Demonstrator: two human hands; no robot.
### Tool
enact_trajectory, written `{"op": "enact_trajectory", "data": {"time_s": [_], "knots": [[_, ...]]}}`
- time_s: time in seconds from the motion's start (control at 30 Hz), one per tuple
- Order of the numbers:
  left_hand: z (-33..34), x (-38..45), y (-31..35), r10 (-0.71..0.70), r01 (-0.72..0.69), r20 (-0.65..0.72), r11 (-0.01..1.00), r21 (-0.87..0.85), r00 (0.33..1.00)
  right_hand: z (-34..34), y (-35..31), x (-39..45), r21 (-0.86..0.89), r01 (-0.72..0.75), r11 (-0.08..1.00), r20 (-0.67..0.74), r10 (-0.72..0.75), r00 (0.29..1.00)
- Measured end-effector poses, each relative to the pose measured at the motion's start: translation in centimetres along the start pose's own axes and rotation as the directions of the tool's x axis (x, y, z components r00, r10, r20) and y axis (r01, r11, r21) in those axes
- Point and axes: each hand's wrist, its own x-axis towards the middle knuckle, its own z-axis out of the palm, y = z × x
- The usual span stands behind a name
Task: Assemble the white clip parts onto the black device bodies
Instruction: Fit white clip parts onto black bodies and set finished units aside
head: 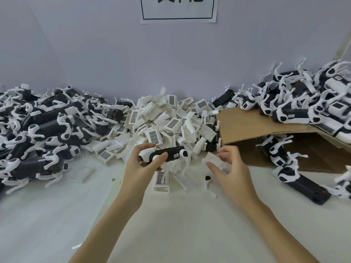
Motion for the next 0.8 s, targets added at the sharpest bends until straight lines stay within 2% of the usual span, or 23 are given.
{"op": "enact_trajectory", "data": {"time_s": [0.07,0.17,0.33,0.47,0.5,0.57,0.7,0.8], "knots": [[0.1,-0.1,-0.3,0.017,-0.017,0.001,1.0,0.015,1.0,-0.3,-0.7,0.2,0.162,-0.114,0.98,-0.03,0.12,0.992],[0.3,-0.1,-0.7,0.01,-0.01,0.035,1.0,-0.01,0.999,-0.5,-1.1,0.0,0.359,-0.263,0.895,0.052,0.262,0.964],[0.7,-0.4,-1.2,-0.015,0.023,0.089,0.996,-0.089,0.996,-0.4,-1.7,-0.2,0.542,-0.359,0.76,0.128,0.348,0.929],[0.7,-0.3,-1.6,-0.037,0.049,0.1,0.991,-0.122,0.994,-0.1,-2.1,-0.2,0.729,-0.422,0.539,0.215,0.404,0.889],[0.7,-0.4,-1.6,-0.038,0.049,0.095,0.992,-0.113,0.995,-0.1,-2.2,-0.3,0.745,-0.42,0.518,0.23,0.392,0.891],[0.8,-0.5,-1.7,-0.038,0.045,0.091,0.996,-0.072,0.995,0.1,-2.5,-0.5,0.728,-0.395,0.56,0.226,0.348,0.91],[1.2,-0.9,-1.8,-0.032,0.036,0.107,0.999,-0.033,0.994,0.6,-2.9,-1.2,0.56,-0.303,0.771,0.191,0.236,0.953],[1.5,-1.3,-1.7,-0.019,0.02,0.108,1.0,-0.002,0.994,0.9,-3.4,-1.6,0.569,-0.288,0.77,0.244,0.177,0.954]]}}
